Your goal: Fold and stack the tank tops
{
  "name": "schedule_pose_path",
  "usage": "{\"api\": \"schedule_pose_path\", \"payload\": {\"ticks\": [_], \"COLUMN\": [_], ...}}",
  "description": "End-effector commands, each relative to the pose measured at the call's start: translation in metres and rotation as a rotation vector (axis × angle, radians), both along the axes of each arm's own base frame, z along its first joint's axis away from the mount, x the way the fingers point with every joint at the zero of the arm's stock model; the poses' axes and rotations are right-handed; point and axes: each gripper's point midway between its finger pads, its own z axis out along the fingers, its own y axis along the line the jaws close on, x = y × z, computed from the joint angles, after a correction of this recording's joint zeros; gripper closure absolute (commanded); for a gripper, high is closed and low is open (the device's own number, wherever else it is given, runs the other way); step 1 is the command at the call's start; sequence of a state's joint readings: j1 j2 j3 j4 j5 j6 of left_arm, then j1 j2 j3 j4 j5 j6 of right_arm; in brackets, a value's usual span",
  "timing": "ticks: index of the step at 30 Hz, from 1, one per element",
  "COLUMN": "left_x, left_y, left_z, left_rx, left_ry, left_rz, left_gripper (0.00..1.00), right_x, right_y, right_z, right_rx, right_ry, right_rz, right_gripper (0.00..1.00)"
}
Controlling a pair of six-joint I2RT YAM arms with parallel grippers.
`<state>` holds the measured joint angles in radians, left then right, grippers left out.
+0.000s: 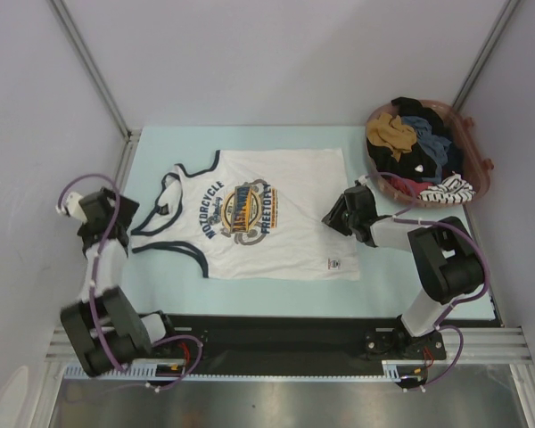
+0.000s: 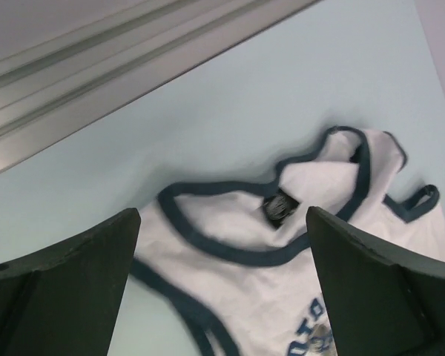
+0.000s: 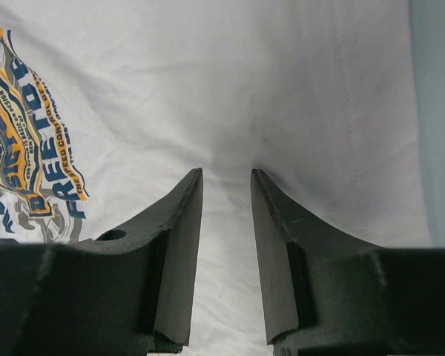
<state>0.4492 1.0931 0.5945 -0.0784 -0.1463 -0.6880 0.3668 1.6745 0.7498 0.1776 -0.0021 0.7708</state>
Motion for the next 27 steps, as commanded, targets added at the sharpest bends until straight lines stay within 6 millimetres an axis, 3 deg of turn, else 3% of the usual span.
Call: {"api": "schedule_pose_path", "payload": {"ticks": [1,2,4,5,6,7,8,10,11,12,14,17,18,27], "left_x": [0.077,0.093,0.119,0.128,0.136,0.151,0.159,0.177,0.184,0.191,0.2,0.216,0.226,0.25], "left_y": [-0.023,-0.031,-0.036,-0.04,-0.045,-0.049,-0.051,-0.056,-0.056,-0.057,-0.059,-0.064,-0.065,-0.072], "left_z": [0.038,0.018,0.027,0.013,0.01,0.02,0.008,0.01,-0.001,0.0,-0.008,-0.005,0.004,-0.008], "left_rx": [-0.065,-0.138,-0.213,-0.258,-0.294,-0.314,-0.338,-0.35,-0.364,-0.382,-0.398,-0.421,-0.408,-0.428], "left_ry": [-0.057,-0.017,-0.079,-0.076,-0.095,-0.149,-0.127,-0.126,-0.108,-0.12,-0.137,-0.193,-0.221,-0.196], "left_rz": [-0.186,-0.23,-0.239,-0.241,-0.248,-0.242,-0.235,-0.213,-0.195,-0.18,-0.162,-0.174,-0.201,-0.23], "left_gripper": [0.0,0.02,0.03,0.03,0.04,0.04,0.04,0.05,0.05,0.05,0.06,0.07,0.11,0.13], "right_x": [-0.018,-0.016,-0.017,-0.016,-0.016,-0.017,-0.016,-0.016,-0.017,-0.015,-0.016,-0.015,-0.017,-0.016], "right_y": [-0.017,-0.017,-0.016,-0.017,-0.017,-0.017,-0.017,-0.018,-0.018,-0.019,-0.02,-0.021,-0.017,-0.014], "right_z": [-0.02,-0.019,-0.019,-0.018,-0.017,-0.018,-0.017,-0.016,-0.017,-0.014,-0.015,-0.014,-0.014,-0.015], "right_rx": [-0.057,-0.053,-0.049,-0.049,-0.046,-0.044,-0.04,-0.038,-0.036,-0.033,-0.032,-0.031,-0.012,0.005], "right_ry": [0.074,0.07,0.07,0.067,0.065,0.065,0.062,0.059,0.062,0.052,0.053,0.049,0.053,0.056], "right_rz": [-0.021,-0.022,-0.021,-0.022,-0.023,-0.023,-0.023,-0.025,-0.027,-0.031,-0.034,-0.035,-0.017,-0.008], "right_gripper": [0.62,0.62,0.62,0.62,0.62,0.62,0.62,0.62,0.62,0.62,0.62,0.62,0.62,0.63]}}
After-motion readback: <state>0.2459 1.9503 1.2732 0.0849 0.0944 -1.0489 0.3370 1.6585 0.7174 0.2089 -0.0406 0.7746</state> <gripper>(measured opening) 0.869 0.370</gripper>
